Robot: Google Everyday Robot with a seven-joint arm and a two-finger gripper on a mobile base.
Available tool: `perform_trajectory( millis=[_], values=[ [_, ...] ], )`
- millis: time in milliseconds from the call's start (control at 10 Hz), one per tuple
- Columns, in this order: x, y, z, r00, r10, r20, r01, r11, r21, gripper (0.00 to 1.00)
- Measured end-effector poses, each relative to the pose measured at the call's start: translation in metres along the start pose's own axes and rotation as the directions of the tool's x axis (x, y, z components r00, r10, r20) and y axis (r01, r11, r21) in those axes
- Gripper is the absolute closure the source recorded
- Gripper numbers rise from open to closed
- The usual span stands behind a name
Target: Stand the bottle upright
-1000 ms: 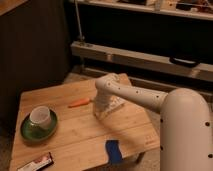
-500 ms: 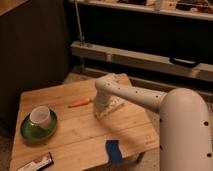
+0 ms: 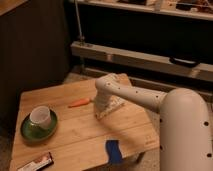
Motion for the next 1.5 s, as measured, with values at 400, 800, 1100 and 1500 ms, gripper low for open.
perform_trajectory(
  millis=[400, 800, 1100, 1500],
  values=[
    [0.006, -0.002, -0.022, 0.999, 0.020, 0.033, -0.022, 0.999, 0.047, 0.70],
    [0.009, -0.006, -0.060, 0.996, 0.034, 0.087, -0.044, 0.992, 0.115, 0.70],
    [0.009, -0.009, -0.083, 0.991, 0.038, 0.127, -0.057, 0.987, 0.150, 0.70],
    [0.017, -0.008, -0.114, 0.977, 0.068, 0.200, -0.106, 0.976, 0.189, 0.70]
  ],
)
